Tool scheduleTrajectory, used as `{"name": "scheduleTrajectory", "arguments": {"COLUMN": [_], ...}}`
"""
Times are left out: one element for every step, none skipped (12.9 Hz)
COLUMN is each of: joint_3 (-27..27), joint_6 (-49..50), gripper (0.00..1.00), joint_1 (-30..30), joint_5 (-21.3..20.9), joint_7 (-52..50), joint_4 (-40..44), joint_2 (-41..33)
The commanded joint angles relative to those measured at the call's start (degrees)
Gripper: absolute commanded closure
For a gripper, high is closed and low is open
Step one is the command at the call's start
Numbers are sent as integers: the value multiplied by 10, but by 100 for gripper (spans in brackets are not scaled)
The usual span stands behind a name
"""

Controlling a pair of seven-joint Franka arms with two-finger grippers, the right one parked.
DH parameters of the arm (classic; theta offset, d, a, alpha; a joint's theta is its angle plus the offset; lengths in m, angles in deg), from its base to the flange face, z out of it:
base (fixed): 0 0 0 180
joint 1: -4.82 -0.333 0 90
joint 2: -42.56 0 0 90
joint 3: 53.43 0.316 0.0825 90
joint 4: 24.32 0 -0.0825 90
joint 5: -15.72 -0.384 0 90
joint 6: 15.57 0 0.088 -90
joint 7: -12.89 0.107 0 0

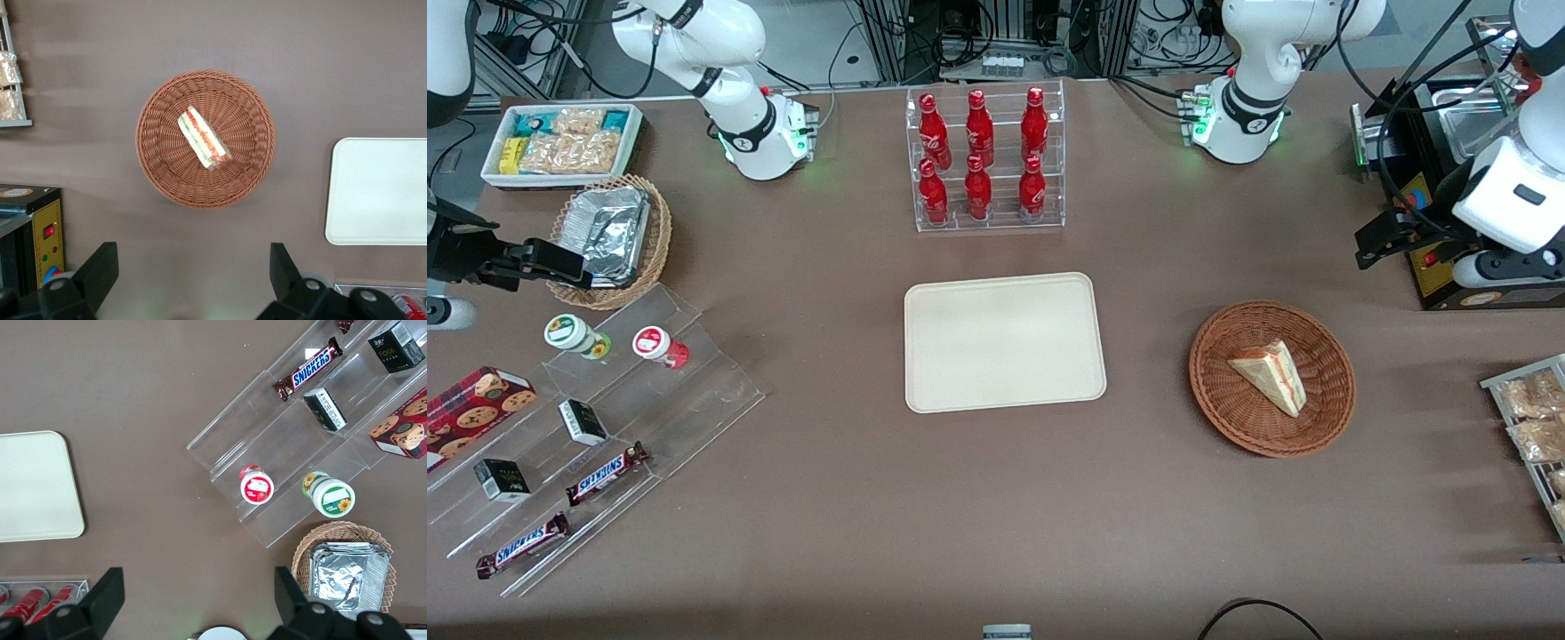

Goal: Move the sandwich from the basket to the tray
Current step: 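Move the left gripper down over the wrapped sandwich in the wicker basket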

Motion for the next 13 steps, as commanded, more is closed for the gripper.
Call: {"name": "scheduleTrajectory", "arguments": {"joint_3": [5, 5, 4, 3, 3, 2, 2, 3, 3, 3, 2, 2, 2], "joint_6": [17, 18, 8, -6, -33, -69, -110, -152, -203, -247, -281, -310, -341], "gripper": [0, 0, 0, 0, 0, 0, 0, 0, 0, 0, 0, 0, 0], "joint_1": [-1, 0, 1, 2, 3, 5, 6, 6, 5, 3, 2, 2, 3], "joint_5": [4, 3, 1, -3, -11, -23, -29, -30, -30, -30, -30, -30, -30], "joint_7": [27, 38, 39, 39, 39, 39, 36, 29, 21, -2, -50, -86, -114], "joint_4": [8, -4, -17, -28, -47, -79, -114, -150, -187, -216, -242, -259, -274], "joint_2": [-1, 0, 7, 16, 22, 22, 22, 20, 19, 20, 24, 35, 40]}}
